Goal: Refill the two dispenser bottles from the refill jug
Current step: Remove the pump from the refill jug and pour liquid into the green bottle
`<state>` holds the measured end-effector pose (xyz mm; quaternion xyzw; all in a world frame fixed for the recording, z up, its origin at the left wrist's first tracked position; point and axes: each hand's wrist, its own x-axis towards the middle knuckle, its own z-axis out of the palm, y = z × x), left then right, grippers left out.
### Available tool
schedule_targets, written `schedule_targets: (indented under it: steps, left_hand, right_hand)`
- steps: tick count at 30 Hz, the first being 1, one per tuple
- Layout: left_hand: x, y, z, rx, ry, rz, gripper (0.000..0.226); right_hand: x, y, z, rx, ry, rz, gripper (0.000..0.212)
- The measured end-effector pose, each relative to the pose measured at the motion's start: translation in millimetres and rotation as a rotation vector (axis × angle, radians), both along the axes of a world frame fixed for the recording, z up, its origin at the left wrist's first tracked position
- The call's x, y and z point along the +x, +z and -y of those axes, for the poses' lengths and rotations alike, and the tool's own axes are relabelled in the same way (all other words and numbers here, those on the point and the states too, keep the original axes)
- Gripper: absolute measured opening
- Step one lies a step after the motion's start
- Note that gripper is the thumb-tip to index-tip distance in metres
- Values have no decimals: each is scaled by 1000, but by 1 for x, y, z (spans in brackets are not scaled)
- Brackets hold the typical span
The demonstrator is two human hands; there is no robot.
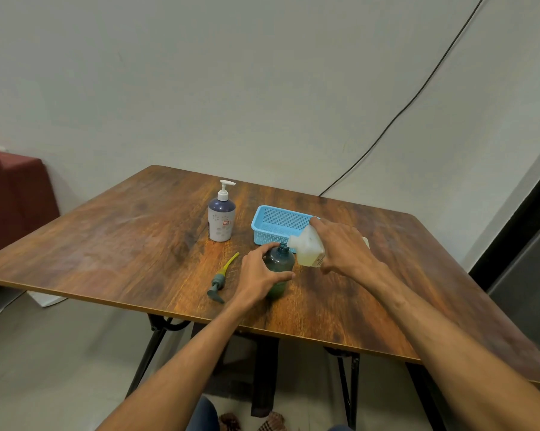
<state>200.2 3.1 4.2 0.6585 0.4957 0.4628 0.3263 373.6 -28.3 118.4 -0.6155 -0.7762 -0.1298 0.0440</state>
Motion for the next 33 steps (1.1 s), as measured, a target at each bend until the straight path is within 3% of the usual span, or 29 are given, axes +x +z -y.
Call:
schedule_targets:
  steps: [33]
  left_hand:
    - [1, 5, 5, -12, 0, 6, 87]
  right_hand:
    - [-1, 2, 3, -11, -17, -9, 95]
